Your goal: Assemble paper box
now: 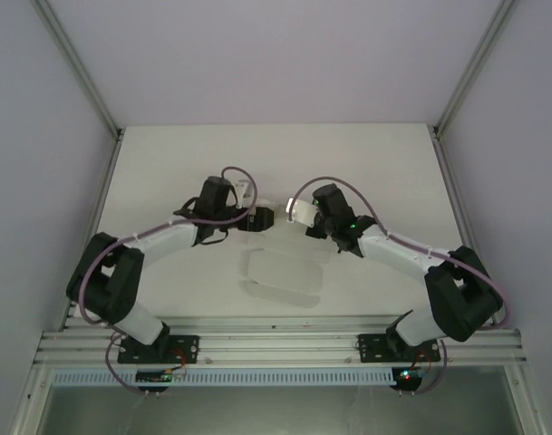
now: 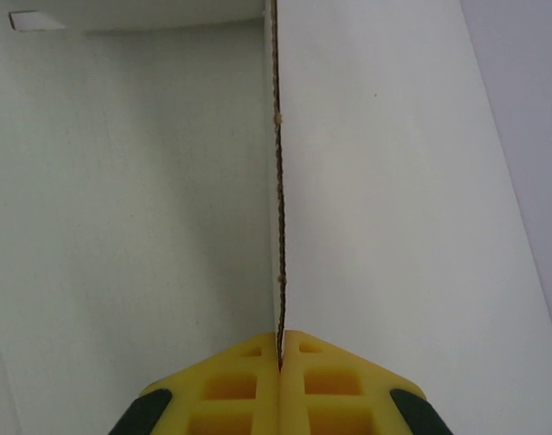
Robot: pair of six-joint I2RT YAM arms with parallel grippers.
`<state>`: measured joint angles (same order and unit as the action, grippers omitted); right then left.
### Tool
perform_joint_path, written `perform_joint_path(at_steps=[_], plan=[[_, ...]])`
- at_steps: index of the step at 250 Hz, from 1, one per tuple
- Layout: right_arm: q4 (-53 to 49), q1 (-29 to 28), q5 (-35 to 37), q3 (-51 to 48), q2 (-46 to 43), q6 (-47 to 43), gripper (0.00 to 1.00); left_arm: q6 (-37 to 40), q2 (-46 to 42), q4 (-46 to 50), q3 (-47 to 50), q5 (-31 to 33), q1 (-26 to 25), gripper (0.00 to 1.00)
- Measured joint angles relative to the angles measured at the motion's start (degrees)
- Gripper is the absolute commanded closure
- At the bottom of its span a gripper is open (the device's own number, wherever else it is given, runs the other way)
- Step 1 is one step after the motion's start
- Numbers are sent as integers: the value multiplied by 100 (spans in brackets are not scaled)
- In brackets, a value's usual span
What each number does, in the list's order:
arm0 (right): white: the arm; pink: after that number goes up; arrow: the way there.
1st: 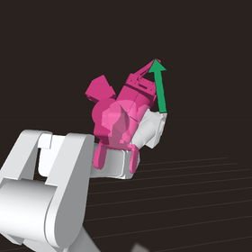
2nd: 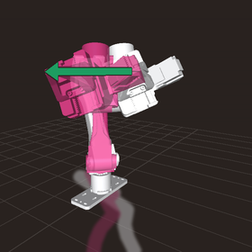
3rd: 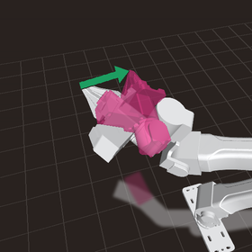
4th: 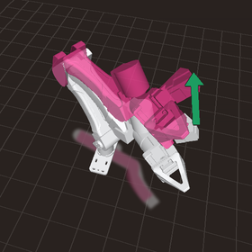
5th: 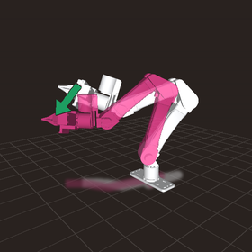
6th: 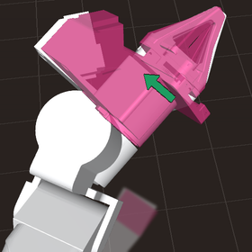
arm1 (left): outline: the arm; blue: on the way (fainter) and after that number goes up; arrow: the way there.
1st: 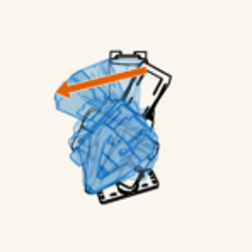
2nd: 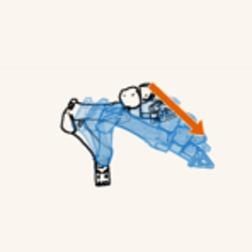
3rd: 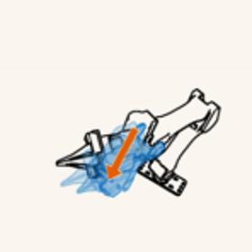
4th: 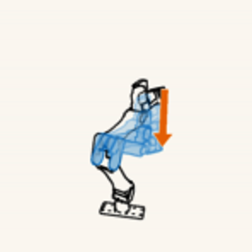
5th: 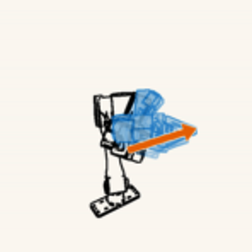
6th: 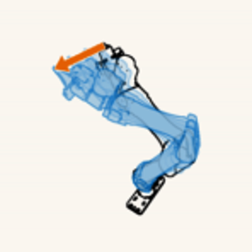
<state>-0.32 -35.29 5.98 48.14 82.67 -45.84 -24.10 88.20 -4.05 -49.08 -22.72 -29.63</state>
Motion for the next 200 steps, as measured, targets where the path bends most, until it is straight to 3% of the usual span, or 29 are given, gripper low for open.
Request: perform_joint_path(at_steps=[56,137,200], plan=[[92,107,-83,-2,-13,50,100,-57,-935,7,503,96,205,0],[105,186,-111,-37,-168,151,100,-111,-2553,560,1532,723,957,0],[120,214,-136,-37,-170,175,100,-293,-2719,861,1812,909,1392,0]])
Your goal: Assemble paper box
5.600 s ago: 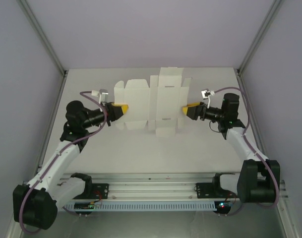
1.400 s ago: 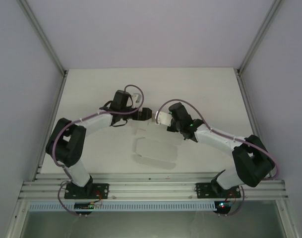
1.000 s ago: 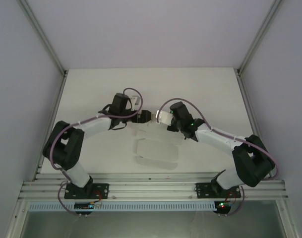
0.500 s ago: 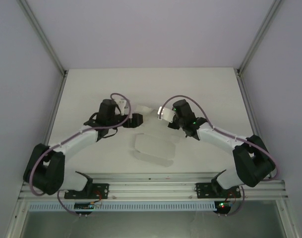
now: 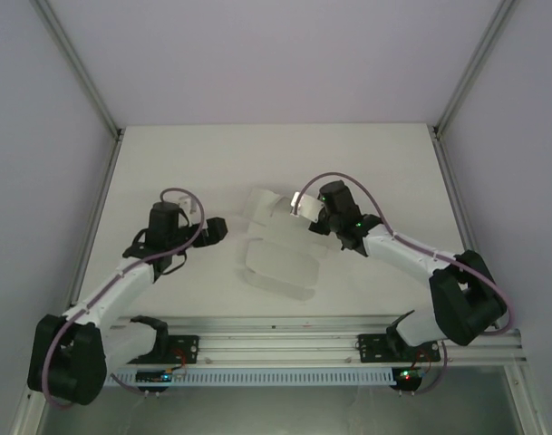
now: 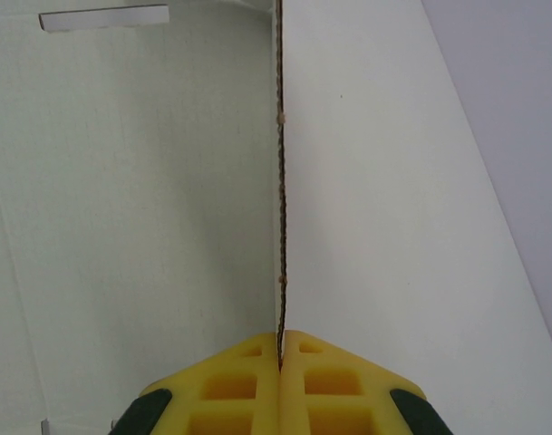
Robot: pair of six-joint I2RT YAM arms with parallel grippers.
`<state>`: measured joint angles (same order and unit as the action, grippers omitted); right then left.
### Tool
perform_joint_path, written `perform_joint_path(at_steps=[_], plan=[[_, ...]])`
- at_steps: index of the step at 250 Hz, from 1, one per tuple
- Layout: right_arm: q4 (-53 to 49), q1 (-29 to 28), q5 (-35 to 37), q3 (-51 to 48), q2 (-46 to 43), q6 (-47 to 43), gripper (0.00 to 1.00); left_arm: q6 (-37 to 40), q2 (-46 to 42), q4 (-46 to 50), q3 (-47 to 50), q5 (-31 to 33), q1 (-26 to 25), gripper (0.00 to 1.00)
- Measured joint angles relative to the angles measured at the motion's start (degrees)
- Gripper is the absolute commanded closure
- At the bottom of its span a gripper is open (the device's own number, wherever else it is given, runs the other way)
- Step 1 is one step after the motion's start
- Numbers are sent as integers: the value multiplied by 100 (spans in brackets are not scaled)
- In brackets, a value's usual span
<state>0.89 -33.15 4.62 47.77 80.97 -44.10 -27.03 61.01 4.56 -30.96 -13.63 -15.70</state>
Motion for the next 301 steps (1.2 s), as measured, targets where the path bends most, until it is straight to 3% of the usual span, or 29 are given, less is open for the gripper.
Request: perform_joint_path(at_steps=[51,169,301], plan=[[0,31,-85,0,0,57,100,-35,601,-232,17,-199,33,0],[-2,68,-238,0,0,192,100,-26,2057,-1851,151,-1204,17,0],[-48,120,-358,0,0,278,100,236,2321,-2435,-44,-1792,-518,0]])
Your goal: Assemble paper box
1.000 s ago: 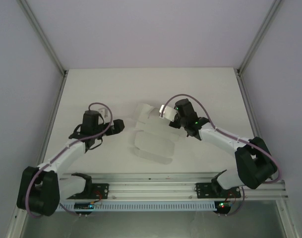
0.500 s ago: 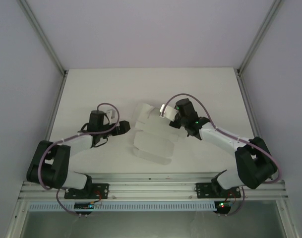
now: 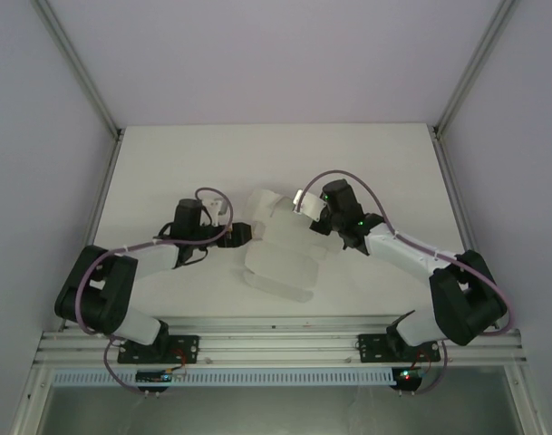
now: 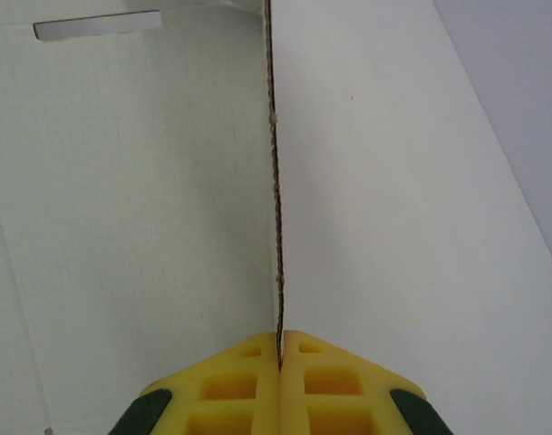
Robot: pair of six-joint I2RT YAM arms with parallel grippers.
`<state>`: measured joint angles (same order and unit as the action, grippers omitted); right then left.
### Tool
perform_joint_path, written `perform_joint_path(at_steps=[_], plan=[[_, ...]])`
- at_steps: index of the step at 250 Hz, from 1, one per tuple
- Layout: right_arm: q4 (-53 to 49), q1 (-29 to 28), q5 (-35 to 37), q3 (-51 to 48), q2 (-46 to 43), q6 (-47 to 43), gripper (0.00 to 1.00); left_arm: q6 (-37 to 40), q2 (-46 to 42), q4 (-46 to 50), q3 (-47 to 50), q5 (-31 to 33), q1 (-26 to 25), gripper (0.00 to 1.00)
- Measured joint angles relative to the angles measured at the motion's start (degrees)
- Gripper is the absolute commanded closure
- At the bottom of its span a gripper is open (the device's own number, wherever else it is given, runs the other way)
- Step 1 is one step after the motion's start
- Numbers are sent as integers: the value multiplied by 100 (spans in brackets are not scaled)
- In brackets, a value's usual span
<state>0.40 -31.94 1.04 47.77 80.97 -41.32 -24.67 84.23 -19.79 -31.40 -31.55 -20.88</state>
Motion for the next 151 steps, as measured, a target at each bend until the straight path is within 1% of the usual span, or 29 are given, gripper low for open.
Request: perform_joint_path(at_steps=[52,73,99,151], plan=[[2,0,-42,0,0,0,100,116,175,39,-264,13,-245,0],[2,0,-39,0,0,0,100,170,289,87,-442,146,-404,0],[-2,-2,-39,0,-31,0,100,195,442,208,-645,487,-588,0],[-26,-7,-22,0,-94,0,100,323,634,527,-940,1427,-981,0]])
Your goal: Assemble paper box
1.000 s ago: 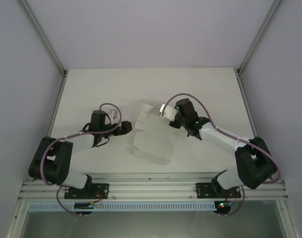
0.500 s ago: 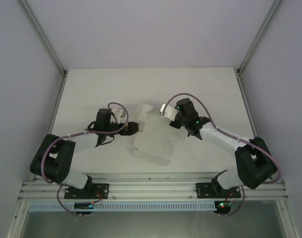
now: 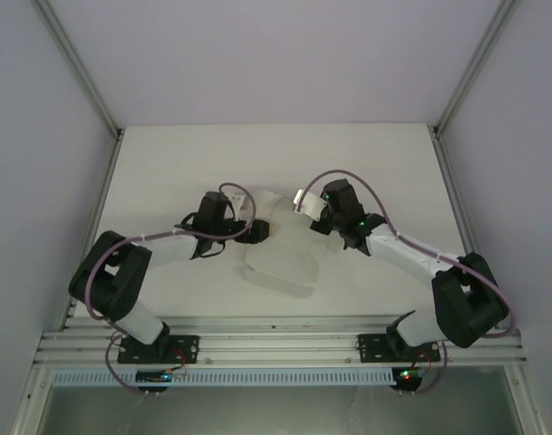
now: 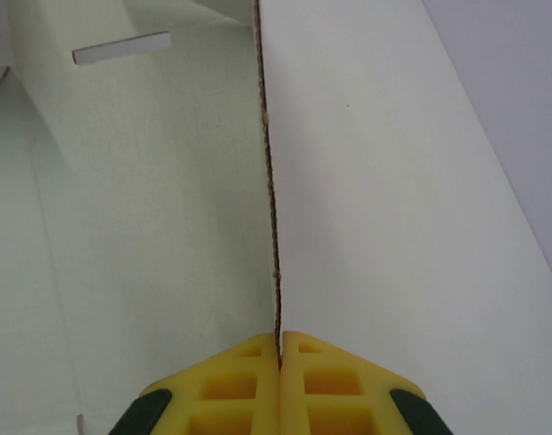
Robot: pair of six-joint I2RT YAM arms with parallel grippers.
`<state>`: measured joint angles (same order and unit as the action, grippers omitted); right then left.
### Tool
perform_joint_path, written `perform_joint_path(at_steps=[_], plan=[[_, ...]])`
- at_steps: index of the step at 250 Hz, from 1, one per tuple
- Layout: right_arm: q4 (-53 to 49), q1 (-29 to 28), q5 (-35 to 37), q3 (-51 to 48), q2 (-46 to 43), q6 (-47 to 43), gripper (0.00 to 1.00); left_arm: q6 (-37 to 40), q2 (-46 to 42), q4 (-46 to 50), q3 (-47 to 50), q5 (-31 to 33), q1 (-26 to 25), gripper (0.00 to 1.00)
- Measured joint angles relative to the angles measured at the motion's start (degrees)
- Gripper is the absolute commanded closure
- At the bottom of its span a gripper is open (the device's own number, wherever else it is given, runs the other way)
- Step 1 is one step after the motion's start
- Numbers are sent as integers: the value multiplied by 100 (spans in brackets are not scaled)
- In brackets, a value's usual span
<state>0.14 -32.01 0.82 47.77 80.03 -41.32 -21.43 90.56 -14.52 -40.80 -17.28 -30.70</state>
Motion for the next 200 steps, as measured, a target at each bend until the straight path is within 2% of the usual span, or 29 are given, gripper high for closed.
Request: perform_joint_path(at_steps=[50,122,200], plan=[[-20,-55,79,0,0,-9,100,111,142,131,-181,472,-197,0],[-66,-188,210,0,0,-105,100,149,251,140,-168,654,-212,0],[-149,-254,612,7,0,-275,100,236,-778,393,232,951,-232,0]])
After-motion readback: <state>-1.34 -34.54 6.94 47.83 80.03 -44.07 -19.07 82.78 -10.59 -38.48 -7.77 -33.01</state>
